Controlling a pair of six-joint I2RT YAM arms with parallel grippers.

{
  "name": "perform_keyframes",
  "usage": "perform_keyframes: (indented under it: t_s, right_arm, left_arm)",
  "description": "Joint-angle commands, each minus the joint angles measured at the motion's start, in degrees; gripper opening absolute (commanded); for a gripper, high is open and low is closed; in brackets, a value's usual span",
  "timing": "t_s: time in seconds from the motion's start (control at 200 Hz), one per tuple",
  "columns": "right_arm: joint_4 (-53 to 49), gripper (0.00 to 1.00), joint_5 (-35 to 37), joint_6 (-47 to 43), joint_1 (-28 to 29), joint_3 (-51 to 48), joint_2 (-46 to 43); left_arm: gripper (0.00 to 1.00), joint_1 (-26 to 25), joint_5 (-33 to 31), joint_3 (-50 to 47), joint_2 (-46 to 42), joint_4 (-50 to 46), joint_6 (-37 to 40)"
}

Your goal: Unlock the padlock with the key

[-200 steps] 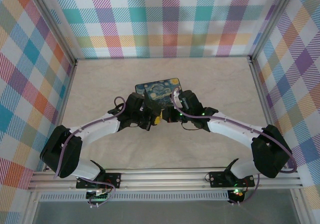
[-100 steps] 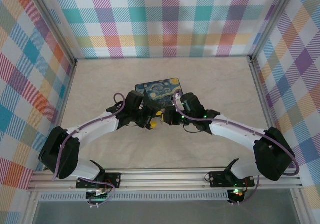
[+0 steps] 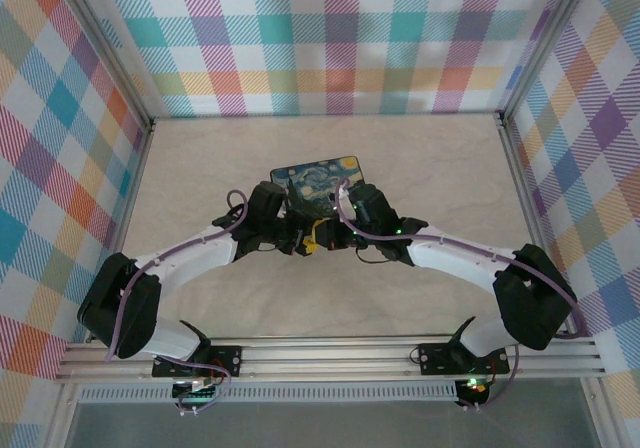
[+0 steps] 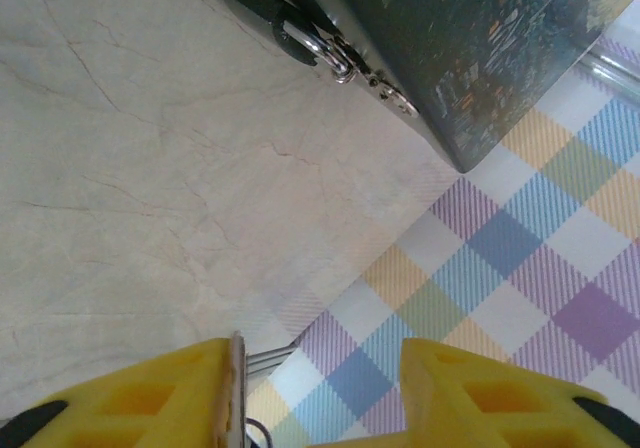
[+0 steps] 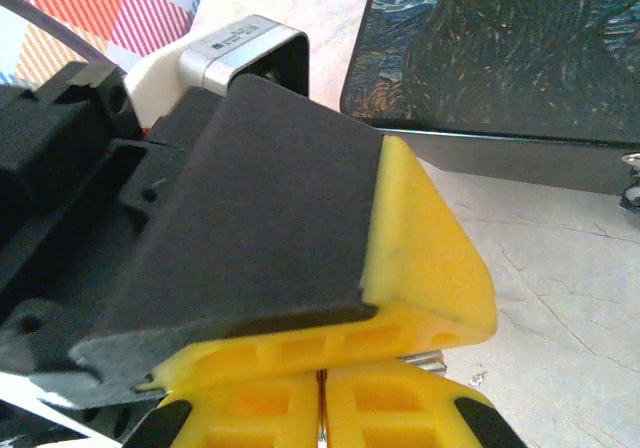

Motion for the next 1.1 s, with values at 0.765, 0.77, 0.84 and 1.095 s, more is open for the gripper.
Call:
perform_keyframes:
  t_s: [0.765, 0.77, 0.84, 1.095]
  right_arm:
    - [0.34, 0.08, 3.57, -1.11, 0.25, -0.6, -2.93]
    - [0.32, 0.08, 3.59, -1.11, 0.25, -0.6, -2.93]
    - [-0.21, 0.08, 4.02, -1.36, 0.25, -0.76, -3.32]
    - [-2.35, 0.16, 5.2, -1.56, -0.53, -2.61, -4.2]
  left_arm:
    - [0.11, 1.83, -1.41, 0.1, -1.53, -3.93, 3.76]
    - [0.1, 1.83, -1.41, 0.06, -1.55, -3.92, 3.77]
    - [0.08, 1.92, -1.49, -0.07, -1.49, -4.05, 3.85]
    - [0.0, 2.18, -3.03, 0.56, -1.79, -6.72, 6.71]
